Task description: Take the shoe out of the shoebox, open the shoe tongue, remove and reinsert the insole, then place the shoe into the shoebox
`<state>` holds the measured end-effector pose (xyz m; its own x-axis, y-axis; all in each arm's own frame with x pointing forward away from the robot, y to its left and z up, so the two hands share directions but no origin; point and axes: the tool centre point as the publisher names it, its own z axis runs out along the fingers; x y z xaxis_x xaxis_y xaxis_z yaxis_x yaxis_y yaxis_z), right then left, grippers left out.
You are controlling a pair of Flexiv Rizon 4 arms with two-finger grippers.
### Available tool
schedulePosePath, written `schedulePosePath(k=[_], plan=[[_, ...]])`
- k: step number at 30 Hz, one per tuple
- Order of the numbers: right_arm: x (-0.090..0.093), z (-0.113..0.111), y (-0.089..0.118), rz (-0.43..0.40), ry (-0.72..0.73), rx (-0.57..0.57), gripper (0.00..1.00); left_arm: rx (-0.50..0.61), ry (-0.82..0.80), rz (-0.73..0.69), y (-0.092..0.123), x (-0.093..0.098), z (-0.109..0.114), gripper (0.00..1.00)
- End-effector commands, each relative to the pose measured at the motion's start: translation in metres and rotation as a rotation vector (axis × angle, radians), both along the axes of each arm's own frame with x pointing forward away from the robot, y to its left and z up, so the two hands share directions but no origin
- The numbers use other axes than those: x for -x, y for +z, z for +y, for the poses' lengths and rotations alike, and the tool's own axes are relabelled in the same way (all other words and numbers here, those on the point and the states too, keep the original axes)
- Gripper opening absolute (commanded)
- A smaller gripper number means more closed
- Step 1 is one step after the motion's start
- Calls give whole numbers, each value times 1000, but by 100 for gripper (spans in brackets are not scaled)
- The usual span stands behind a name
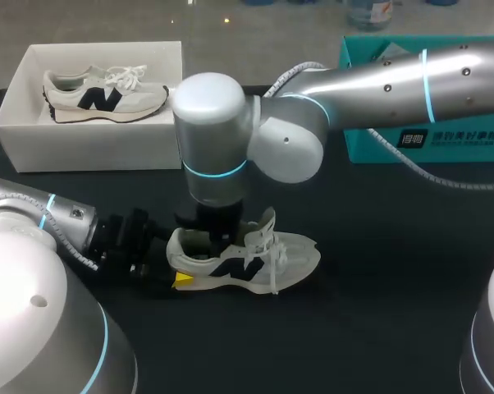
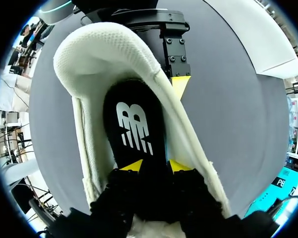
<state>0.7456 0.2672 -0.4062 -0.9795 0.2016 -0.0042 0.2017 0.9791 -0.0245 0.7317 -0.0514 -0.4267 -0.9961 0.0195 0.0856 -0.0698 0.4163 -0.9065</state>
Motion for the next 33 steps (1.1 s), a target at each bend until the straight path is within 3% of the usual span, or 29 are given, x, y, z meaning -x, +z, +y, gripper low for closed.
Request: schedulePosePath(k=[1, 11, 14, 17, 26, 33], plan=[[-3, 3, -15, 41, 2, -12, 31, -2, 0, 0, -2, 0, -1, 0], [13, 8, -43, 240, 24, -68, 31, -2, 0, 0, -2, 0, -1, 0], [17, 9, -47, 271, 16, -58, 22, -2, 0, 0, -2, 0, -1, 0], [18, 10, -49, 284, 6, -59, 0, -2, 0, 0, -2, 0, -1, 0], [20, 6, -43, 293, -36, -45, 0, -2, 0, 0, -2, 0, -1, 0], [22, 2, -16, 281, -61, -39, 0, -2, 0, 0, -2, 0, -1, 0]])
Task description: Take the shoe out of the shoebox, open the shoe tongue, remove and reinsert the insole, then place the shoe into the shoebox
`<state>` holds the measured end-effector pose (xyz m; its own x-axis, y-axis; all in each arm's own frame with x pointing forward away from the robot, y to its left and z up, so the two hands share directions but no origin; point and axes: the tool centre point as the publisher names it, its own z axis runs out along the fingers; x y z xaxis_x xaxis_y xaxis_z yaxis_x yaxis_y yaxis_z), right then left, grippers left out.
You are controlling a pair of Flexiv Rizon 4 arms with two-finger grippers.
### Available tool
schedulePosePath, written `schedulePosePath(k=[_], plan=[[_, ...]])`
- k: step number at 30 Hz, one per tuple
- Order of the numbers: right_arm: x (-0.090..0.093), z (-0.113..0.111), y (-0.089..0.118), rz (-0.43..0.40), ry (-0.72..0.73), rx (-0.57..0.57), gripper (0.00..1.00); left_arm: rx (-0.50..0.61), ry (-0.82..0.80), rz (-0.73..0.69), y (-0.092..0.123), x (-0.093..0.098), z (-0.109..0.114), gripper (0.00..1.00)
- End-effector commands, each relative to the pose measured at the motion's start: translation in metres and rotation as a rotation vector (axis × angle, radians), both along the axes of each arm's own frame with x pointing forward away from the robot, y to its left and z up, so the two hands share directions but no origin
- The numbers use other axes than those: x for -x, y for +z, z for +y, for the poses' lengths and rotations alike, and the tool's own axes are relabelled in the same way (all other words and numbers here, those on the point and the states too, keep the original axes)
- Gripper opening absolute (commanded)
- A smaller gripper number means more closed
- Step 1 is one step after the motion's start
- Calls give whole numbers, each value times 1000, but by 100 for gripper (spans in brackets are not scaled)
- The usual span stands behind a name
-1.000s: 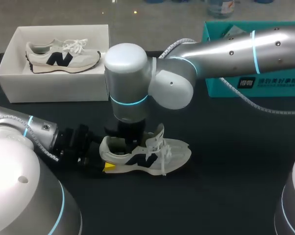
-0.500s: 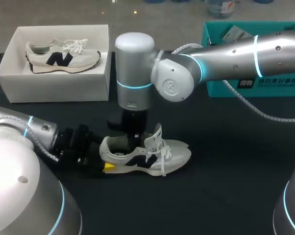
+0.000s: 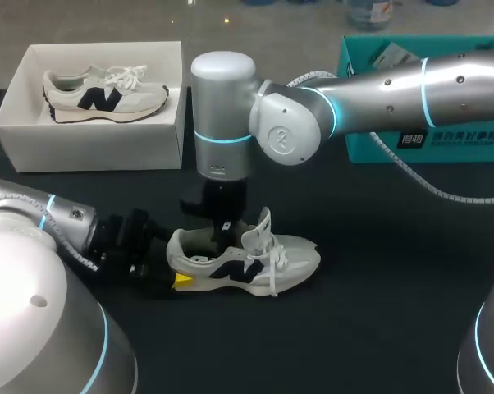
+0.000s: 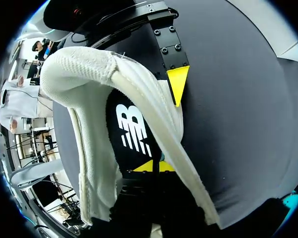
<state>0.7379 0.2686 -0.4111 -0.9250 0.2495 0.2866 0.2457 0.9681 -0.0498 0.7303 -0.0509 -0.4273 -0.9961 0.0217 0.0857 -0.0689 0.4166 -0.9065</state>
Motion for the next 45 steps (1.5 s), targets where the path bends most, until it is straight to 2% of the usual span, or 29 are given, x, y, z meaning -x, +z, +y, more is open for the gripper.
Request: schedulePosePath(k=[1, 7, 14, 27, 36, 45], plan=[[15, 0, -7, -16, -6, 2, 0, -2, 2, 0, -1, -2, -2, 0], [16, -2, 16, -45, -14, 7, 0, -2, 2, 0, -1, -2, -2, 0], [12, -4, 31, -77, -12, 14, 0, -2, 2, 0, -1, -2, -2, 0], [15, -10, 73, -198, -41, 39, 0, -2, 2, 0, -1, -2, -2, 0], [18, -19, 83, -252, -82, 28, 0, -2, 2, 0, -1, -2, -2, 0], [1, -14, 95, -320, -85, -6, 0, -2, 2, 0, -1, -2, -2, 0]])
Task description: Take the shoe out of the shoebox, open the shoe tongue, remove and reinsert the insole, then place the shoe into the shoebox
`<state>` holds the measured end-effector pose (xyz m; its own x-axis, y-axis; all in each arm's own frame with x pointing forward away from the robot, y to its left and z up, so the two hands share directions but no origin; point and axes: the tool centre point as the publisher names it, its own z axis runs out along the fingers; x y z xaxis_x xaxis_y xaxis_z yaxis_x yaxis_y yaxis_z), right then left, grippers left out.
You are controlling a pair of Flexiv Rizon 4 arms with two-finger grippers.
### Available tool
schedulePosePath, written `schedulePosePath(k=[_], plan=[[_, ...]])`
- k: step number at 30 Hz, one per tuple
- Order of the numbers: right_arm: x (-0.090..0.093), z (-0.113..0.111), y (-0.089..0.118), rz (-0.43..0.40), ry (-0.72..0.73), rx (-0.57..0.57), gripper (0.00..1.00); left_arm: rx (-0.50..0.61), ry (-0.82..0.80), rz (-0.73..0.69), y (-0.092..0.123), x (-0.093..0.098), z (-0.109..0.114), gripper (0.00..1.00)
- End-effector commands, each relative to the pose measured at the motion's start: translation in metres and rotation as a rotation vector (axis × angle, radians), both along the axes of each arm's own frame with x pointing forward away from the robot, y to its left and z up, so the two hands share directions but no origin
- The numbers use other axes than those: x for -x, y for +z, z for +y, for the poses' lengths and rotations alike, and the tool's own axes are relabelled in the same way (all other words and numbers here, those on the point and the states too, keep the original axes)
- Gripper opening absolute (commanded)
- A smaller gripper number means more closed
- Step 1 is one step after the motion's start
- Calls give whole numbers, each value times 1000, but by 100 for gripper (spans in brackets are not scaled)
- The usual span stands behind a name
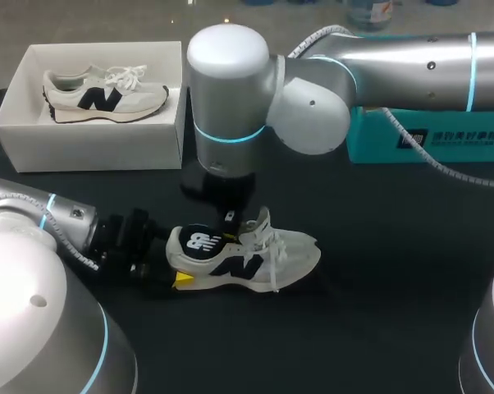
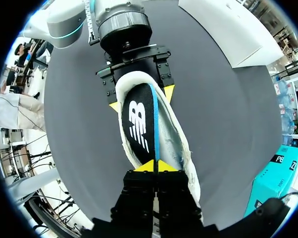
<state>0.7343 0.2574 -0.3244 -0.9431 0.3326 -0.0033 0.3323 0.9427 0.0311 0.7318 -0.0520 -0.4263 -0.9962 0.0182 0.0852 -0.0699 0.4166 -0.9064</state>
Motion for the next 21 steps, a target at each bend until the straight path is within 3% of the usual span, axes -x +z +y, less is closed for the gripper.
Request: schedulePosePath(k=[1, 9, 21], plan=[[-4, -1, 9, -18, 7, -13, 0, -1, -1, 0, -2, 0, -1, 0], [-10, 8, 4, -8, 39, -23, 0, -1, -1, 0, -2, 0, -1, 0], [4, -9, 11, -20, -18, -12, 0, -1, -1, 0, -2, 0, -1, 0]])
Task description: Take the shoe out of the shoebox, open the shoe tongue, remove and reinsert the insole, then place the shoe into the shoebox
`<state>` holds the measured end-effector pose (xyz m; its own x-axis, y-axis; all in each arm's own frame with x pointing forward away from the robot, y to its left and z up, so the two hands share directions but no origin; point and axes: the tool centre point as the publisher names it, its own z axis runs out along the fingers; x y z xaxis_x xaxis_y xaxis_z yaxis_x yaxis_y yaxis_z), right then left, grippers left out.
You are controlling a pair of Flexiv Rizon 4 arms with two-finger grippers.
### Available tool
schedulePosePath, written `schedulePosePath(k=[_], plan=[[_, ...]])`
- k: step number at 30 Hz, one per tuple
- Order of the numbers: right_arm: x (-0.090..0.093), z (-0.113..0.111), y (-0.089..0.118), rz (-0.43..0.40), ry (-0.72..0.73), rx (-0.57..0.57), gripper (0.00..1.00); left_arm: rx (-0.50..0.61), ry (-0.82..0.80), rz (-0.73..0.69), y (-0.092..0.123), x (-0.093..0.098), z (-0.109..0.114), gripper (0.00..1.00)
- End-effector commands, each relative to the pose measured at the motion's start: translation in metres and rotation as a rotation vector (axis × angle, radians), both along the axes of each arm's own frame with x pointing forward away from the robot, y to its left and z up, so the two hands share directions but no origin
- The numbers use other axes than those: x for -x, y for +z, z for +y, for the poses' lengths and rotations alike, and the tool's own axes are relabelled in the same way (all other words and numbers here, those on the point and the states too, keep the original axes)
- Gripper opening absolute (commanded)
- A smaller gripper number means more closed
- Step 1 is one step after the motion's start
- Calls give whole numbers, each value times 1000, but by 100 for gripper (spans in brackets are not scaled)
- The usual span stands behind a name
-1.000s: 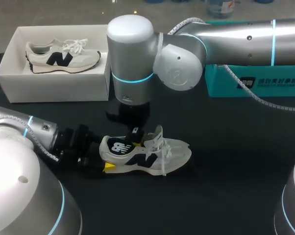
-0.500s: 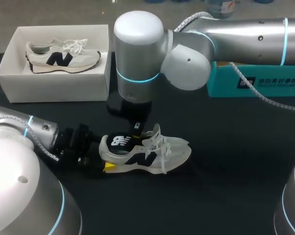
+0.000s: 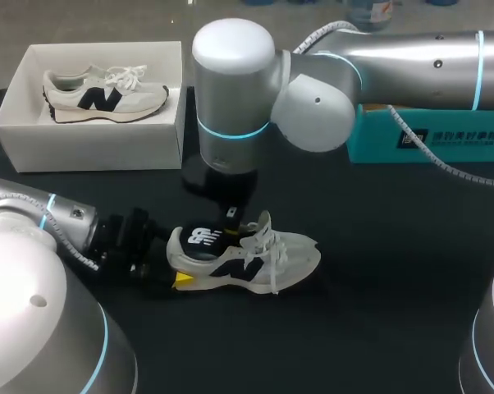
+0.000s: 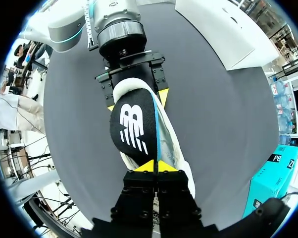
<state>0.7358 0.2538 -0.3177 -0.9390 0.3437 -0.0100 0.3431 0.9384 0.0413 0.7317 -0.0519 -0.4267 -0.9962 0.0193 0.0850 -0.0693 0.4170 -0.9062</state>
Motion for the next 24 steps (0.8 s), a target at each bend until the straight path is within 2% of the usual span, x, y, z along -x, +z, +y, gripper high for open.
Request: schedulePosePath(k=[1, 7, 17, 24], plan=[[5, -6, 4, -12, -11, -6, 0, -1, 0, 0, -2, 0, -1, 0], [-1, -3, 1, -16, -9, -20, 0, -1, 0, 0, -2, 0, -1, 0], [-23, 22, -2, -17, 76, -35, 0, -1, 0, 0, -2, 0, -1, 0], [-24, 26, -6, -5, 100, -82, 0, -1, 0, 0, -2, 0, -1, 0]])
